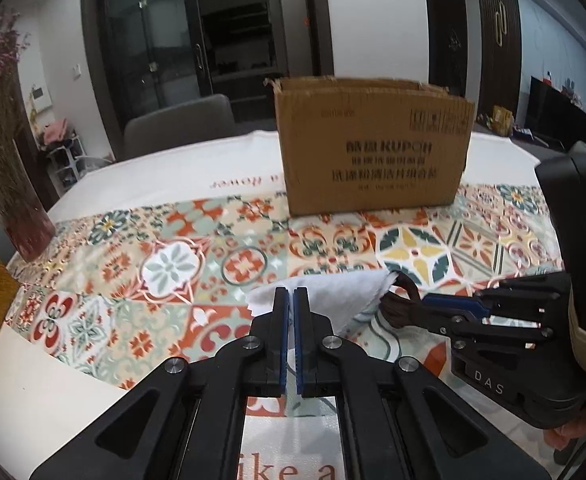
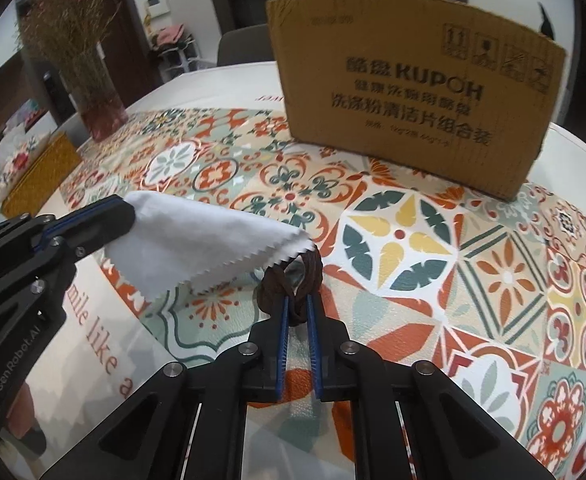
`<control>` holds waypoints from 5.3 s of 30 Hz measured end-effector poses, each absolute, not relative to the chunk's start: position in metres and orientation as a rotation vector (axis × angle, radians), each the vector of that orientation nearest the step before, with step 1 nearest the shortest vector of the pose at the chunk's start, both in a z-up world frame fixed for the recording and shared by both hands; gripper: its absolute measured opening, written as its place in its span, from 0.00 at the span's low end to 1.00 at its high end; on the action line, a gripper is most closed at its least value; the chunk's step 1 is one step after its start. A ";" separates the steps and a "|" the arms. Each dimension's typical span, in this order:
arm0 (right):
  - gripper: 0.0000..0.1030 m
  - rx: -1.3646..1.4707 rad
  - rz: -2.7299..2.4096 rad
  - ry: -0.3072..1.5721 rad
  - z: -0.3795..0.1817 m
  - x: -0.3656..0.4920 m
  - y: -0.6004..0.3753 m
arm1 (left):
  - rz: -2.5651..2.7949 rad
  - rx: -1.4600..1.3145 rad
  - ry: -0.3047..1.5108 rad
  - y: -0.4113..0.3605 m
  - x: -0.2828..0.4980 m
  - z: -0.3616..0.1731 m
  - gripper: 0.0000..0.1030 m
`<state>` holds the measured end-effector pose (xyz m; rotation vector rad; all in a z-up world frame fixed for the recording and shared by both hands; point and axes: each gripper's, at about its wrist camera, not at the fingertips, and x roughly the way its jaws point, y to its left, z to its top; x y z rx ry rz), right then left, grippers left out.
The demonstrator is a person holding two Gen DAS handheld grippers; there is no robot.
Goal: Organize soft objects
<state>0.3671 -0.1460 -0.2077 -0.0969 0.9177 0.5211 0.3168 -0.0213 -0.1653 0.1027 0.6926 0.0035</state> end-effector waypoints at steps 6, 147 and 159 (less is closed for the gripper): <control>0.10 -0.069 0.469 0.895 -0.192 0.363 -0.153 | 0.010 0.113 0.638 -0.023 0.313 -0.146 0.04; 0.75 0.087 -0.008 0.555 0.015 0.340 -0.193 | -0.053 0.079 0.469 -0.016 0.339 0.008 0.95; 0.75 0.084 0.021 0.515 0.032 0.276 -0.203 | 0.018 0.102 0.408 -0.027 0.266 0.022 0.99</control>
